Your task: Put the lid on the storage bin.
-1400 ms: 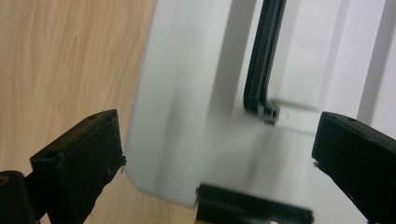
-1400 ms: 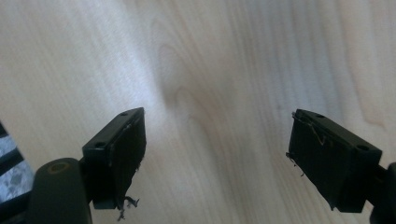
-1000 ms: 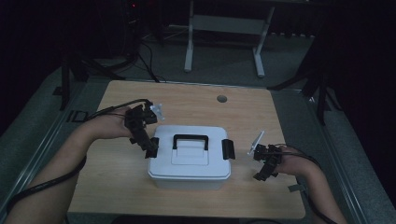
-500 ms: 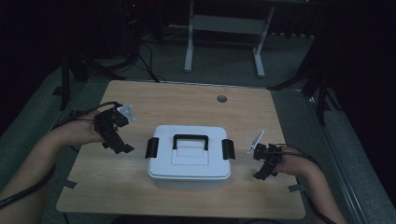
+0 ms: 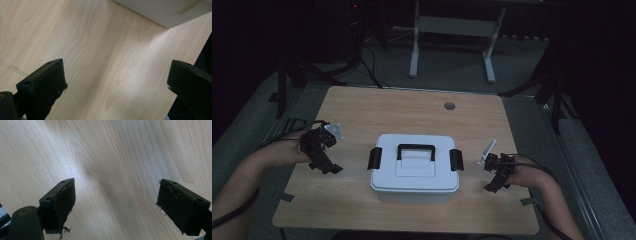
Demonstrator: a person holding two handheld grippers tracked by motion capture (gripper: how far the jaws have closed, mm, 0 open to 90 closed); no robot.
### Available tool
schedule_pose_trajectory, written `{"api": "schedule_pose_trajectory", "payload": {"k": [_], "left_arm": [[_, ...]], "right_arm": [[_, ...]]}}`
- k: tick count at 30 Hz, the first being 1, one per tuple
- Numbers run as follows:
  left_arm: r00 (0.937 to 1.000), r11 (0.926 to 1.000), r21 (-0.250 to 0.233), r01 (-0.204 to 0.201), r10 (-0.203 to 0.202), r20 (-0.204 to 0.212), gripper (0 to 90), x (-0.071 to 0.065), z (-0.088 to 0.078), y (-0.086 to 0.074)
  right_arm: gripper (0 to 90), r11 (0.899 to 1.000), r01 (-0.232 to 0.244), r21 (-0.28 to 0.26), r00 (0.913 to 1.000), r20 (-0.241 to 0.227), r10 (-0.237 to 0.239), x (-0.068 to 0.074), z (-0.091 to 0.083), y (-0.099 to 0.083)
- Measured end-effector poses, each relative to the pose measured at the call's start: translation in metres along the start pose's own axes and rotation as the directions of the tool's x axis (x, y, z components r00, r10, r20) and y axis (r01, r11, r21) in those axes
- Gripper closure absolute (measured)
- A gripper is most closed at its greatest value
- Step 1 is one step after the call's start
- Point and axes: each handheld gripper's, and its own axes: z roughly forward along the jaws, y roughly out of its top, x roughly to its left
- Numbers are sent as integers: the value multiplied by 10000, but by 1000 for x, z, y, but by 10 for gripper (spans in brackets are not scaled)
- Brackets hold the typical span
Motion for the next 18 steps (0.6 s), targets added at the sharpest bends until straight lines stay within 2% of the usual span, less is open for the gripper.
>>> {"api": "schedule_pose_trajectory", "payload": {"k": [5, 8, 13, 18], "left_arm": [[9999, 9999, 150, 79, -81, 99, 13, 0, 7, -3], [9998, 9992, 403, 30, -38, 195, 13, -2, 16, -7], [9993, 9992, 360, 149, -160, 326, 13, -1, 27, -14], [9986, 9976, 667, 200, -232, 467, 13, -1, 40, -20]], "right_arm": [[143, 10000, -55, -33, 10000, 37, 55, 0, 0, -1], [144, 9999, -62, -102, 9998, 165, 64, -1, 0, -2], [145, 9999, -141, -83, 9991, 409, 144, -2, 2, -4], [144, 9997, -232, -27, 9991, 344, 233, -2, 5, -5]]}}
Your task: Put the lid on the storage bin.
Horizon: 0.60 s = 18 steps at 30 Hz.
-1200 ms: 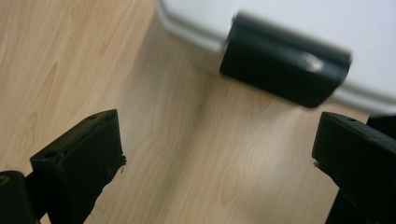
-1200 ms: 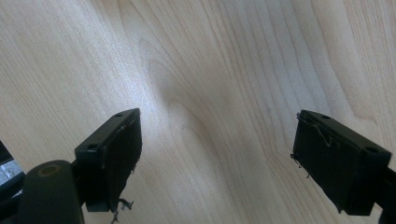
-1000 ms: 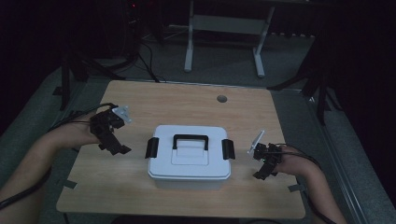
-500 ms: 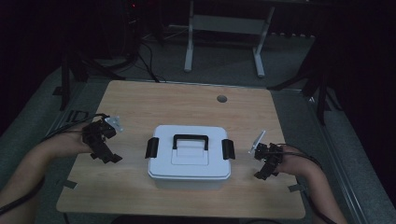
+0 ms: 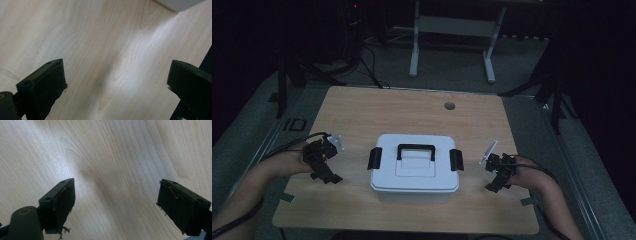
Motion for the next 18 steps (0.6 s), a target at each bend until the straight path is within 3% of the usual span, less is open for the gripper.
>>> {"api": "schedule_pose_trajectory", "payload": {"k": [18], "left_arm": [[9993, 9996, 185, 209, -215, 295, 13, -1, 31, -17]], "right_arm": [[144, 10000, -30, 8, 10000, 8, 30, 0, 1, 2]]}}
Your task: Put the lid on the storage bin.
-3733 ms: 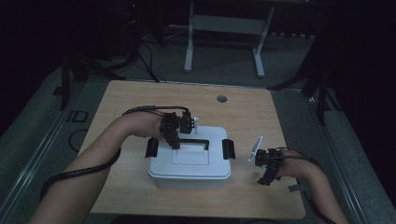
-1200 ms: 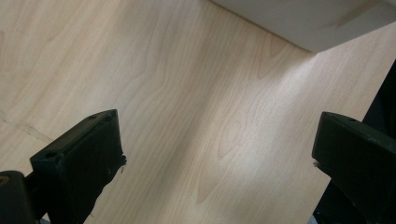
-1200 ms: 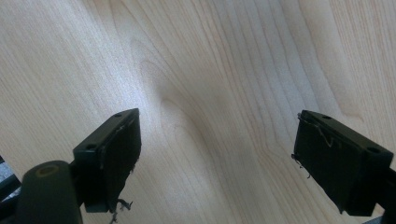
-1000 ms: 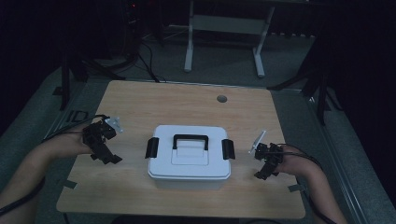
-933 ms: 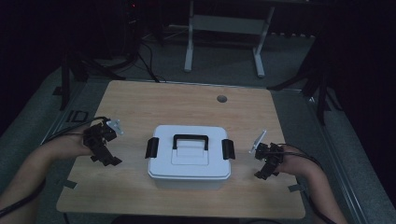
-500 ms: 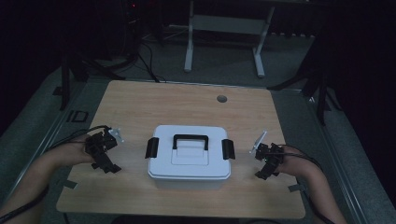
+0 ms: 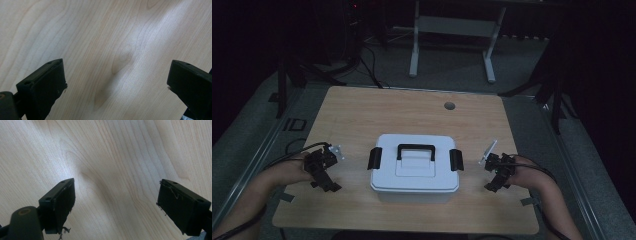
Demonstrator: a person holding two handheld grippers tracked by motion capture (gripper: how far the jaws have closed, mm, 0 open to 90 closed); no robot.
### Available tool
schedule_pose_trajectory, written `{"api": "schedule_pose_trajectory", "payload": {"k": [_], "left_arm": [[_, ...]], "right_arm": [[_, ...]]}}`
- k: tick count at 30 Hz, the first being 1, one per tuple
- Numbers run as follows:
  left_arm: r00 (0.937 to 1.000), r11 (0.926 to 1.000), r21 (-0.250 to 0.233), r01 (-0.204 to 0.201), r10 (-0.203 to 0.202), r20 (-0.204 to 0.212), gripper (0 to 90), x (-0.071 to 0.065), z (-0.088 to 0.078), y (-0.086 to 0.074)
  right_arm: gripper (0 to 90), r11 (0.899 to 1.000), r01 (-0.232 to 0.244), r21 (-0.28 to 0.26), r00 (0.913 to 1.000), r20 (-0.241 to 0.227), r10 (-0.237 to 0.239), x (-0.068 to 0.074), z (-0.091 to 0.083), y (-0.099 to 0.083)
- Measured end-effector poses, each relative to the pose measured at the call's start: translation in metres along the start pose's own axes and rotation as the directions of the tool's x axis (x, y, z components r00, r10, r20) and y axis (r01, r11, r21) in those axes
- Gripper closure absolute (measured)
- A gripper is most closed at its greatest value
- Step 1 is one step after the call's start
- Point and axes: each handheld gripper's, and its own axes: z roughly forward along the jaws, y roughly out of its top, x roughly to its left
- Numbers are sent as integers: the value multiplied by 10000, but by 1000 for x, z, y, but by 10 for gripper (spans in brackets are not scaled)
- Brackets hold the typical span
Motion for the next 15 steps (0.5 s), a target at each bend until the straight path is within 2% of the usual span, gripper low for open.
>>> {"api": "schedule_pose_trajectory", "payload": {"k": [15], "left_arm": [[9994, 9996, 264, 135, -143, 306, 13, -1, 24, -10]], "right_arm": [[144, 10000, 33, 67, 10000, -65, -33, 0, 4, 1]]}}
